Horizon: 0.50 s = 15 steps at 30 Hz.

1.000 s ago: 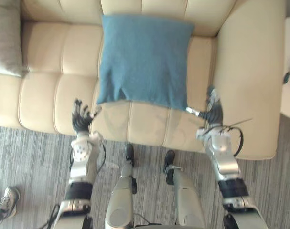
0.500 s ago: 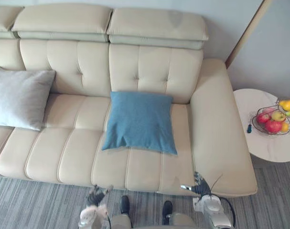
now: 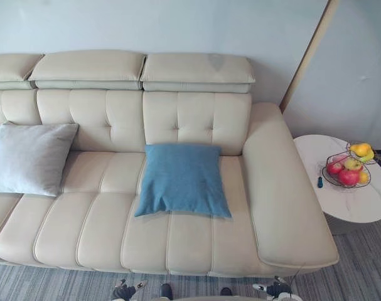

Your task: Pick up cushions and gather them together orderly.

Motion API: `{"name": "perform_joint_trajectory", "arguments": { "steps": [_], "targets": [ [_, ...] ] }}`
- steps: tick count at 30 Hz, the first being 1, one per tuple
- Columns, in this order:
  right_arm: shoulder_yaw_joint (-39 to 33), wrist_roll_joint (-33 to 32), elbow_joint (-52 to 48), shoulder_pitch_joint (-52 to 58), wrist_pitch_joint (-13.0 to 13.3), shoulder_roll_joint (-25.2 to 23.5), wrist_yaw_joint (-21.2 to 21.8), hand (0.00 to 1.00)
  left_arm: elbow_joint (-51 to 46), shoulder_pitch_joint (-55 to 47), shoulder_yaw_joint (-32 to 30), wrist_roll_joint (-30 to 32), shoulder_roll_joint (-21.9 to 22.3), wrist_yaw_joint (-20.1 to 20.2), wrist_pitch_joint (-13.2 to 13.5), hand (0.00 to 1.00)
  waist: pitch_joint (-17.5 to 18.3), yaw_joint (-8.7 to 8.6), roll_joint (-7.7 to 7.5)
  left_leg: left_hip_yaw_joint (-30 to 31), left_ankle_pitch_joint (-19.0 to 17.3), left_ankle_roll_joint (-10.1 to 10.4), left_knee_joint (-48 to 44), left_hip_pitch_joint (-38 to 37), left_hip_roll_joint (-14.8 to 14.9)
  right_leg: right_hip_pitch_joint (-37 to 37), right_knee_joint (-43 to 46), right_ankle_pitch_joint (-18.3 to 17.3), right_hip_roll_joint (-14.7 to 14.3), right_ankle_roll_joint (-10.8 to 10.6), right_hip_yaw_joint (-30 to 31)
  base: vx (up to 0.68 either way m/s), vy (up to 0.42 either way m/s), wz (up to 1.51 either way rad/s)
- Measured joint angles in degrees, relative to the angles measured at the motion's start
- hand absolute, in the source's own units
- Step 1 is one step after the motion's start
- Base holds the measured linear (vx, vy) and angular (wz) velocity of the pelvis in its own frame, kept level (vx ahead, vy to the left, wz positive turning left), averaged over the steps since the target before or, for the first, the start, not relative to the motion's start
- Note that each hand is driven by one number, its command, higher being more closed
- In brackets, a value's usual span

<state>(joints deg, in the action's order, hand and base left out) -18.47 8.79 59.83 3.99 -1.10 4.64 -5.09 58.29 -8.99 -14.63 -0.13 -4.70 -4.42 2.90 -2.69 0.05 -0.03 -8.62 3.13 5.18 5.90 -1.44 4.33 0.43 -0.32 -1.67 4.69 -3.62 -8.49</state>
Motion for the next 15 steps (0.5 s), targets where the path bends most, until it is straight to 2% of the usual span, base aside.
{"name": "perform_joint_trajectory", "arguments": {
  "steps": [2,3,15],
  "targets": [
    [-0.45,-0.06,0.35,-0.49,-0.04,-0.04,0.01,0.0,0.96,0.33,0.07,0.1,-0.22,-0.09,-0.06,0.0,-0.07,-0.05,-0.04,-0.11,-0.12,0.02,0.0,-0.55,-0.08,0.63,-0.08,0.01,0.03,-0.01,0.18,0.02,0.003,-0.02],
    [-1.55,-2.14,2.58,-2.84,-0.45,-0.01,-0.02,0.0,2.08,0.49,1.09,0.14,-0.78,-0.32,-0.81,0.0,-0.18,-0.21,-0.26,-1.27,-2.01,-0.47,0.03,-2.94,-1.18,2.72,-1.06,-0.44,0.9,-0.6,1.22,0.0,0.0,0.0],
    [-0.55,-3.57,2.4,-3.0,-0.43,-0.63,-0.73,0.0,2.01,0.53,2.22,0.11,-1.21,-1.0,-0.63,0.0,-1.39,-0.01,-0.87,-0.16,-1.99,-0.5,-0.01,-2.45,-1.62,2.82,-1.26,-0.36,1.36,-0.77,-0.18,0.0,0.0,0.04]
  ]
}}
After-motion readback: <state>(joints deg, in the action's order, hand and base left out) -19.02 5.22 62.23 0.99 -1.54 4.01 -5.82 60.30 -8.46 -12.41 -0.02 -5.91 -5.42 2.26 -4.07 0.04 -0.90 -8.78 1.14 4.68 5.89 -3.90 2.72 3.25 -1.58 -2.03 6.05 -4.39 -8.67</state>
